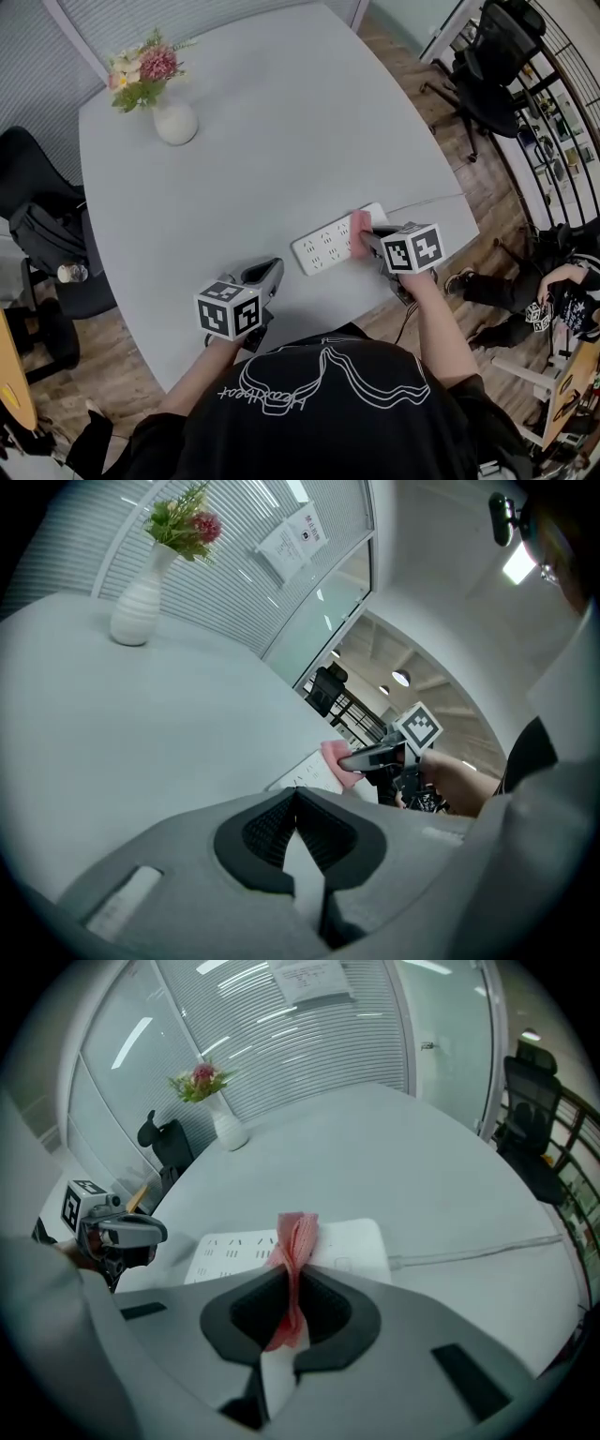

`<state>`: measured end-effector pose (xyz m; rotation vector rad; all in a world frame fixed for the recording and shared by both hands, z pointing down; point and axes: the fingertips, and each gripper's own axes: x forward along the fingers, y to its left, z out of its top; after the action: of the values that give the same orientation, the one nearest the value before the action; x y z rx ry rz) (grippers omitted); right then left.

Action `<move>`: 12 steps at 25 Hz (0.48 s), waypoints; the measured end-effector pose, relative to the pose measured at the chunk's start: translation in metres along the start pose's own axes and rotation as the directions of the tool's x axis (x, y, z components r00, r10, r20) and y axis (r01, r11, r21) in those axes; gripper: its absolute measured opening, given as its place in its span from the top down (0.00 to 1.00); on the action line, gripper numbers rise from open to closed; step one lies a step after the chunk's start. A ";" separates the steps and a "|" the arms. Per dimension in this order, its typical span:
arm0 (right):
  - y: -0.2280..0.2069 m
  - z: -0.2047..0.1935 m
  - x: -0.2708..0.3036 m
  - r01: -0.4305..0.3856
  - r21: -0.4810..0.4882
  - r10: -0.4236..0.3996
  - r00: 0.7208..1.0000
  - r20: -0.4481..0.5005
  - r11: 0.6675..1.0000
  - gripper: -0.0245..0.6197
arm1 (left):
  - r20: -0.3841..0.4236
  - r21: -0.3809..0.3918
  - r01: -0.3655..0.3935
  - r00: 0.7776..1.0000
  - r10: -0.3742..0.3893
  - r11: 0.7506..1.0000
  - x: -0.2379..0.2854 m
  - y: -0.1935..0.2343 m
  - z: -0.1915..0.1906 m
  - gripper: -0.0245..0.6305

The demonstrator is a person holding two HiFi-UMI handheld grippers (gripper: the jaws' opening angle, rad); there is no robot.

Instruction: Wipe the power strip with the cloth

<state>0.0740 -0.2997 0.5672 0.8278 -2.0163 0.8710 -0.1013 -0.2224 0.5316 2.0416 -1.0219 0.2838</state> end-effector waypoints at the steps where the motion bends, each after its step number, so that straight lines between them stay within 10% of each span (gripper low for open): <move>1: -0.007 0.000 -0.003 0.013 0.011 -0.013 1.000 0.006 1.000 0.91 | -0.001 -0.001 0.000 1.000 0.000 1.000 0.000 0.000 0.000 0.94; 12: -0.071 0.001 -0.030 0.147 0.086 -0.154 0.985 0.082 0.985 0.91 | 0.004 -0.002 -0.015 1.000 0.015 1.000 -0.005 -0.006 -0.001 0.94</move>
<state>0.1434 -0.3325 0.5624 1.0663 -1.9758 0.8459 -0.0993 -0.2171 0.5261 2.0339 -1.0400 0.2860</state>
